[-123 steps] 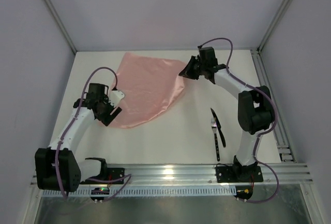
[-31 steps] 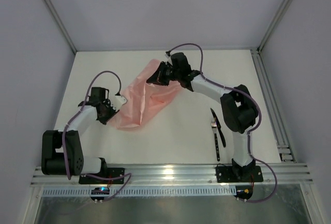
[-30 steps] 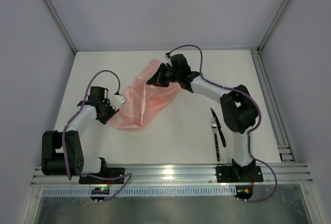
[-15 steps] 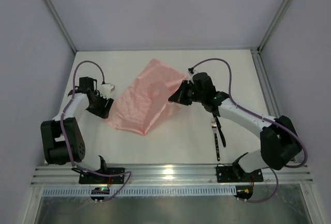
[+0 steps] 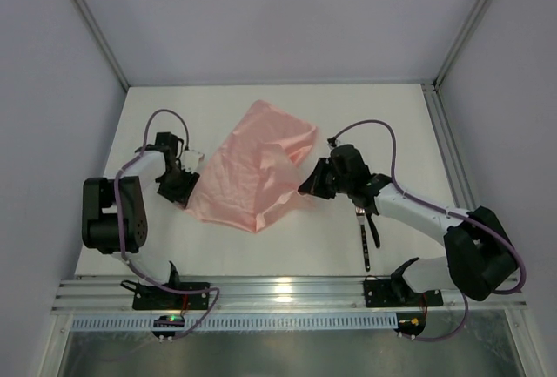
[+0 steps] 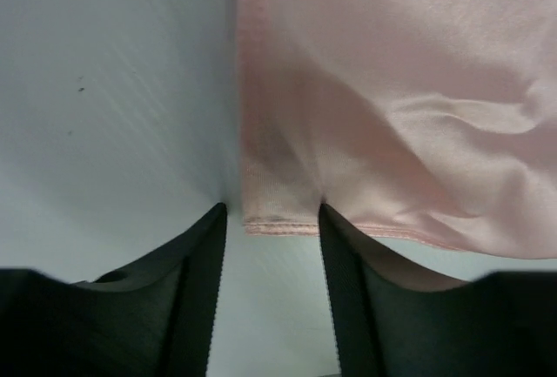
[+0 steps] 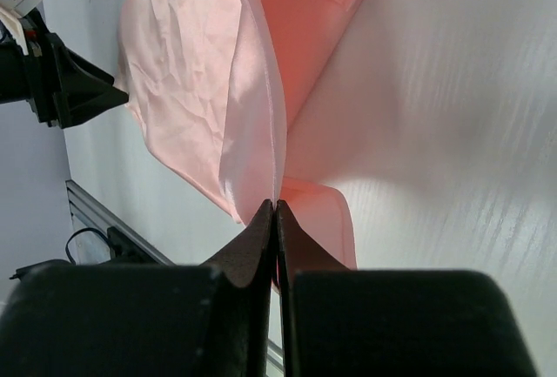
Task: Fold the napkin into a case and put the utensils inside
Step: Flatten out the crumpled napkin at the center of the board, then pick up the flattened napkin from the center of the board.
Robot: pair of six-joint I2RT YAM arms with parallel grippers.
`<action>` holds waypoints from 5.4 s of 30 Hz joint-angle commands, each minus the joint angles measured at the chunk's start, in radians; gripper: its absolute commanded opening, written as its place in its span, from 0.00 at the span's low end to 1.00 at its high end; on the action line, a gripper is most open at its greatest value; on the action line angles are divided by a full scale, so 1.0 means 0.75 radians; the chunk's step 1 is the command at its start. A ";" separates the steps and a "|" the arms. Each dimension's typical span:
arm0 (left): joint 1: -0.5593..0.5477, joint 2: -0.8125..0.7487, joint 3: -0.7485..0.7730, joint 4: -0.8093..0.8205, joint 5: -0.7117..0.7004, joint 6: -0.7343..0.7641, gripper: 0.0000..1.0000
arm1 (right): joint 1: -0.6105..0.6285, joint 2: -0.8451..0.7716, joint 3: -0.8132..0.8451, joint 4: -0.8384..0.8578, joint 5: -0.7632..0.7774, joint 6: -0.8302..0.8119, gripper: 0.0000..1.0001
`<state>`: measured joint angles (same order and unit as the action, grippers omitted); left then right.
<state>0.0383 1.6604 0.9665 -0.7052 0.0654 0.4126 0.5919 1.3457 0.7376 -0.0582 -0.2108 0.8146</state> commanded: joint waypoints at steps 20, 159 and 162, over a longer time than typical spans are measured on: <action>0.035 -0.562 0.002 -0.534 0.463 0.117 0.00 | 0.019 -0.493 -0.006 -0.562 -0.017 -0.096 0.04; -0.350 0.552 1.039 0.147 0.246 -0.041 0.57 | -0.509 1.131 0.990 -0.049 -0.241 -0.057 0.04; -0.352 0.531 1.037 0.014 0.297 0.006 0.44 | -0.509 1.127 0.986 -0.057 -0.238 -0.066 0.04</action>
<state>-0.2245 2.1242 1.7435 -0.6174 0.1974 0.3683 0.2073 2.2055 1.4830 -0.1162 -0.3923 0.7773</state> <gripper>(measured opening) 0.468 0.038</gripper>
